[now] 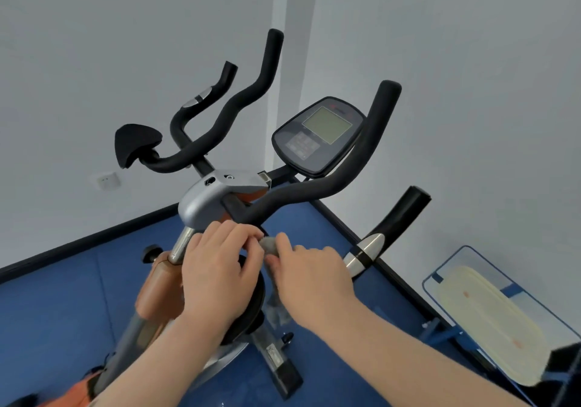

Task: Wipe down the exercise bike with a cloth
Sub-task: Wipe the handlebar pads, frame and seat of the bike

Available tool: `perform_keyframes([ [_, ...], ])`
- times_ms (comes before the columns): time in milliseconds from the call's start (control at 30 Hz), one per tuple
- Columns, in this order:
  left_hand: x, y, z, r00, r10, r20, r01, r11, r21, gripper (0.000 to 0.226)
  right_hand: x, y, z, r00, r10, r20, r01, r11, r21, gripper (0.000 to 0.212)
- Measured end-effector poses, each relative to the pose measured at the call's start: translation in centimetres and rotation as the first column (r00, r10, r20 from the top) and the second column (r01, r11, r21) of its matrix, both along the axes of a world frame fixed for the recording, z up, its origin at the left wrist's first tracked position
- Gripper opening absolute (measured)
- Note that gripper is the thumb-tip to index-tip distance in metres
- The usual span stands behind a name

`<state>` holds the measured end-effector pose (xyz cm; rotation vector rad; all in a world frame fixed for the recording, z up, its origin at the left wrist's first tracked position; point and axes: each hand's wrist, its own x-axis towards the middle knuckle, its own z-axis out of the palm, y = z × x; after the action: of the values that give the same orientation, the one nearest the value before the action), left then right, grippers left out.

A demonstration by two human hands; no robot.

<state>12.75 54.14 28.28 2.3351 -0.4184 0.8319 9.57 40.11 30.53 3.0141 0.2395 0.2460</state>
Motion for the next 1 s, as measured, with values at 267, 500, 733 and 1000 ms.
perform_keyframes([
  [267,-0.4,0.2,0.2,0.998,0.029,-0.051,-0.033,0.996,-0.083,0.027,1.7,-0.5,0.5,0.985,0.109,-0.130,-0.090,0.985,0.145,0.028],
  [500,-0.8,0.3,0.1,0.996,0.037,-0.082,-0.054,0.976,-0.210,0.025,1.4,0.4,-0.4,0.988,0.109,-0.105,-0.099,0.990,0.098,0.054],
  [733,-0.7,0.4,-0.1,0.998,0.000,-0.058,-0.017,0.956,-0.292,0.026,2.7,1.0,0.2,0.980,0.092,-0.177,-0.052,0.974,0.219,0.045],
  [1000,-0.6,0.4,-0.3,0.998,0.000,-0.068,-0.021,0.952,-0.306,0.026,3.6,1.2,1.3,0.976,0.050,-0.211,-0.019,0.989,0.150,0.030],
])
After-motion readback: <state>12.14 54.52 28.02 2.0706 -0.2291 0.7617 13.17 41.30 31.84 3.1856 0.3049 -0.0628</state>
